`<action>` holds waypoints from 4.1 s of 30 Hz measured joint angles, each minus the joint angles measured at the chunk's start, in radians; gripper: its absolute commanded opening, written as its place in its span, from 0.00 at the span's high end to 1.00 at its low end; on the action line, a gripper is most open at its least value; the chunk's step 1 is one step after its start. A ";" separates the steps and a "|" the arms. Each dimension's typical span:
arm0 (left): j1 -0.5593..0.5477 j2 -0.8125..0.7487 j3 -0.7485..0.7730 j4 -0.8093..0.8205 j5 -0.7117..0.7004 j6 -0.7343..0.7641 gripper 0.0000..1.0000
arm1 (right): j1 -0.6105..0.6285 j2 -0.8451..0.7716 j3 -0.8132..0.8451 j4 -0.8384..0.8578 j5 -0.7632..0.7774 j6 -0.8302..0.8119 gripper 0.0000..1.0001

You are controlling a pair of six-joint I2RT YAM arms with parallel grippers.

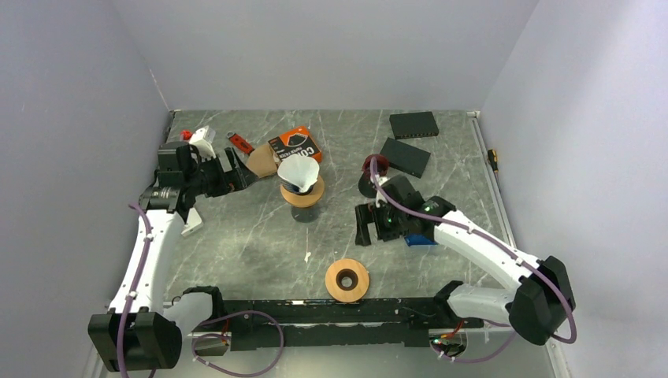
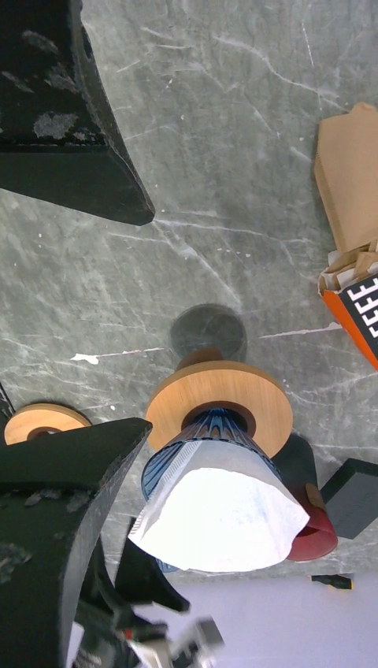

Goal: Place the coffee filter in the dripper

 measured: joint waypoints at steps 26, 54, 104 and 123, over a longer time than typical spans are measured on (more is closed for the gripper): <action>0.000 0.022 -0.037 0.034 -0.025 -0.006 0.01 | 0.280 0.182 -0.235 0.297 0.049 0.157 0.37; 0.000 0.054 -0.018 0.066 -0.021 -0.051 0.00 | 0.388 0.152 -0.239 0.176 0.212 0.255 0.54; -0.343 0.344 0.470 0.176 0.342 -0.226 0.17 | 0.066 0.259 0.703 -0.002 0.329 -0.074 0.70; -0.373 0.377 0.454 0.237 0.393 -0.266 1.00 | 0.064 0.307 0.773 0.013 0.296 -0.114 0.46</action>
